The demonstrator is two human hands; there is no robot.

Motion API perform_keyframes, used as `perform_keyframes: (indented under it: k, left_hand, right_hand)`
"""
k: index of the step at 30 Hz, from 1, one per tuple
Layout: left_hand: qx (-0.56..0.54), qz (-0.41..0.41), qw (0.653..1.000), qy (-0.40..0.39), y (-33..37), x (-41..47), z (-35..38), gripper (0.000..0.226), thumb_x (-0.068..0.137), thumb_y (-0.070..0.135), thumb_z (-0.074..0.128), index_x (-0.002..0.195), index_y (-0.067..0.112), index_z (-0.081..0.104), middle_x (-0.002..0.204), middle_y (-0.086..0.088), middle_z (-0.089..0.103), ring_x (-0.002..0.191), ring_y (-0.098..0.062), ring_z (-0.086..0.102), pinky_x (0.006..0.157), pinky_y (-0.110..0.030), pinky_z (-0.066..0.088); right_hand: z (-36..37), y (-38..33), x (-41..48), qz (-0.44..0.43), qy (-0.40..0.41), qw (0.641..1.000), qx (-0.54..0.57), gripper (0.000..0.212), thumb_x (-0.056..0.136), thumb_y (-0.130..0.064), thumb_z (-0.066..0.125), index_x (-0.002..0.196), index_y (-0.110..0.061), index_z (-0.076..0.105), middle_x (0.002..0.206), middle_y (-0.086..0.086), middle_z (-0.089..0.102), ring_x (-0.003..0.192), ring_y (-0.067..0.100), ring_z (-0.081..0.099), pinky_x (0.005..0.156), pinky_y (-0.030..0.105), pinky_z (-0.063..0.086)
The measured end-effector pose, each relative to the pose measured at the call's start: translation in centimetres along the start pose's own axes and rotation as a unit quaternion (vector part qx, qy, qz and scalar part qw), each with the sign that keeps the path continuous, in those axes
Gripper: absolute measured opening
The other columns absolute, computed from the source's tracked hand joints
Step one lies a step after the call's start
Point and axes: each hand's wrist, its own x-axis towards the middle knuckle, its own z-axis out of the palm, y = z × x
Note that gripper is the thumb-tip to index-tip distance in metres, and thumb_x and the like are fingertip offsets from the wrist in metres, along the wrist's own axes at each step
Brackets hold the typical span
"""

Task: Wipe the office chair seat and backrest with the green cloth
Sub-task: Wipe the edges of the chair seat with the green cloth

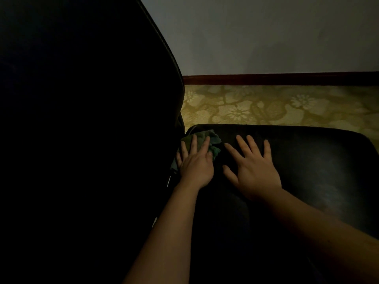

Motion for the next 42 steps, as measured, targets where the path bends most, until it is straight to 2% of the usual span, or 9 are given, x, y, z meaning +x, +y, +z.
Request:
perform_keyframes:
  k: [10,25,31,37,42]
  left_hand:
    - [0.019,0.002,0.999,0.035,-0.8,-2.4,1.1,0.053,0.110,0.038,0.021,0.159,0.042,0.002,0.170,0.006,-0.010,0.155,-0.025,-0.016,0.124,-0.044,-0.008]
    - [-0.002,-0.008,1.000,0.016,0.7,1.6,-0.4,0.054,0.110,0.035,0.024,0.161,0.039,0.006,0.170,0.004,-0.006,0.156,-0.027,-0.011,0.126,-0.046,-0.004]
    - [0.000,-0.007,0.999,0.033,0.1,-0.4,0.3,0.053,0.111,0.035,0.023,0.161,0.039,0.006,0.170,0.006,-0.006,0.156,-0.023,-0.012,0.125,-0.043,-0.005]
    - [0.001,0.001,0.999,0.032,-0.3,-0.6,0.3,0.053,0.111,0.035,0.022,0.161,0.039,0.008,0.170,0.005,-0.005,0.156,-0.023,-0.011,0.125,-0.042,-0.005]
    - [0.006,-0.017,0.999,0.044,0.3,0.4,0.4,0.052,0.110,0.034,0.025,0.160,0.040,0.010,0.170,0.005,-0.002,0.156,-0.025,-0.009,0.124,-0.044,-0.005]
  right_hand:
    - [0.1,0.0,0.0,-0.001,0.007,1.000,0.002,0.081,0.083,-0.070,0.002,0.155,-0.036,0.015,0.165,0.005,0.009,0.152,0.026,0.000,0.119,0.058,-0.007]
    - [0.3,0.1,-0.1,-0.003,0.025,0.999,0.022,0.079,0.086,-0.069,0.009,0.154,-0.033,0.024,0.164,0.007,0.018,0.152,0.029,0.007,0.119,0.059,-0.003]
    - [-0.1,0.1,0.0,-0.006,0.008,1.000,0.021,0.081,0.083,-0.071,0.004,0.155,-0.036,0.018,0.165,0.005,0.012,0.152,0.026,0.002,0.119,0.059,-0.006]
    - [-1.1,1.6,2.4,-0.012,-0.032,0.999,0.033,0.069,0.093,-0.068,0.025,0.154,-0.039,0.014,0.165,0.005,0.005,0.152,0.025,-0.002,0.118,0.061,-0.006]
    - [-0.2,1.6,2.5,-0.011,0.010,1.000,0.012,0.071,0.091,-0.068,0.016,0.154,-0.037,0.015,0.165,0.006,0.010,0.152,0.027,0.001,0.119,0.058,-0.004]
